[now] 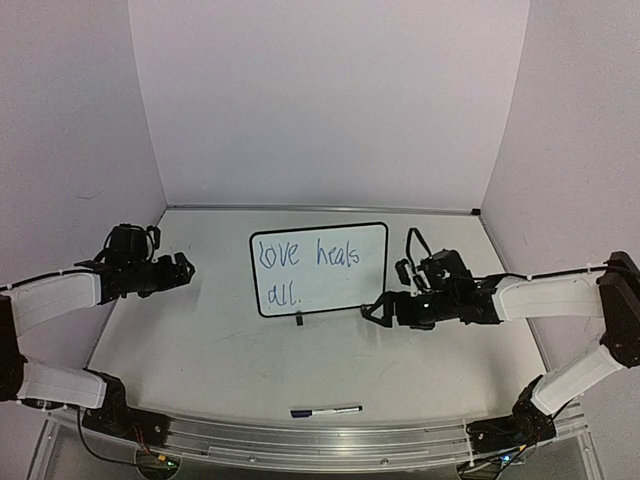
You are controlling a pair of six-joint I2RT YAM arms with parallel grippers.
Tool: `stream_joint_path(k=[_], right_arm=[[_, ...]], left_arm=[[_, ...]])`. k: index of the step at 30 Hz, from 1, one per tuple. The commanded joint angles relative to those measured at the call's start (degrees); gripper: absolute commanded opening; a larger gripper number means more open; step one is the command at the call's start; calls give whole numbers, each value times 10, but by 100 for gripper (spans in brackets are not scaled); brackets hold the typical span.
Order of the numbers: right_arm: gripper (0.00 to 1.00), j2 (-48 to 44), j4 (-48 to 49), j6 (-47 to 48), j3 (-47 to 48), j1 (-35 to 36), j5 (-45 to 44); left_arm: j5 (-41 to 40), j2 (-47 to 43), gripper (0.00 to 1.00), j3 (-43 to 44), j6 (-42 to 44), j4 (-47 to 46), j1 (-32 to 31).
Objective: Write a sentence on the whiteboard
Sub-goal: Reset both arms
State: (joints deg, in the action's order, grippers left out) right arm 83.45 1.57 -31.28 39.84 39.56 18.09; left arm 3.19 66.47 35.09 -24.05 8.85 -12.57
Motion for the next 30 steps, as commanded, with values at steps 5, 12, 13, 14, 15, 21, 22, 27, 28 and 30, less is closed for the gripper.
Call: stream_joint_path(k=[5,12,13,14,15,21,22,27,28,30], right_arm=[[98,-22,-29,70,-19,-187,-30],[98,-32,-14,129,11,-304,-93],[98,-43,0,137,9,-311,-110],[98,-58,21,144,3,-319,-134],[98,-74,41,153,-8,-323,-157],[98,-151,210,213,-113,-330,-282],[98,-159,244,225,-134,-330,-301],[98,-168,350,266,-212,-331,-355],[98,-164,363,268,-221,-331,-359],[98,-159,378,270,-226,-331,-358]], left_arm=[[13,62,99,26,9,-103,142],[-99,92,99,47,77,-189,156],[-113,86,99,41,89,-211,156],[-124,82,99,35,100,-228,156],[-132,78,99,29,109,-244,156],[-144,56,99,-36,171,-357,155],[-143,57,99,-44,177,-368,155],[-133,73,99,-78,175,-406,155],[-132,78,99,-87,171,-418,155],[-130,90,99,-103,165,-436,155]])
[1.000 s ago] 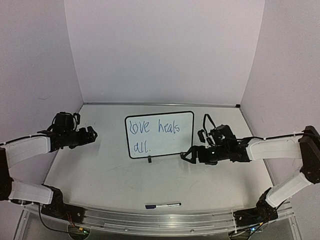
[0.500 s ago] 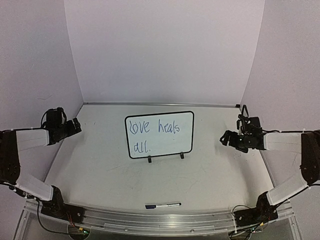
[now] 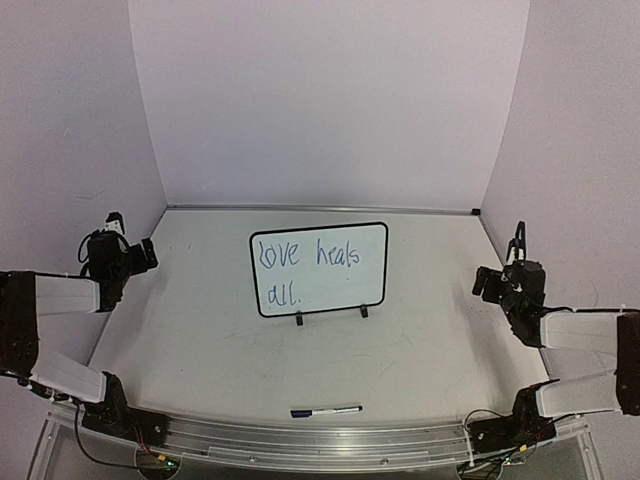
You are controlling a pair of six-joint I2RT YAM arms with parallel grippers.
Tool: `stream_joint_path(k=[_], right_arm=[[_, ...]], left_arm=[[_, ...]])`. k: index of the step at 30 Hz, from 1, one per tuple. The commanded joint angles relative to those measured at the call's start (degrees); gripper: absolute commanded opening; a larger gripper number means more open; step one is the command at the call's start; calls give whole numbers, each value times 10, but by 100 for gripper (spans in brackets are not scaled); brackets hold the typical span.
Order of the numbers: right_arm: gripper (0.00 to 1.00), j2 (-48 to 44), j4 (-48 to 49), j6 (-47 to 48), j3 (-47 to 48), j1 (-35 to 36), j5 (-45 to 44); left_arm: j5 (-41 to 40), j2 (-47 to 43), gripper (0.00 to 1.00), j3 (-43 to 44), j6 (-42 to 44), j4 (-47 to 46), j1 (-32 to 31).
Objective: Write a sentence on the whiteboard
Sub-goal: Reset both arms
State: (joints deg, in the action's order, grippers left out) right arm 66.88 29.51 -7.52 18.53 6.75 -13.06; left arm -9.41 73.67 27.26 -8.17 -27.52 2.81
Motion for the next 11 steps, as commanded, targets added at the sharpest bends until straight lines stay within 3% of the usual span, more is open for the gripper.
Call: stream_joint_path(k=[1,11], right_arm=[[98,10,102,32,-12,-3,-46],[98,19,105,33,-8,-3,-32]], left_arm=[[-3,24,99,-31,5,-80,1],[5,53,99,-19,8,-77,1]])
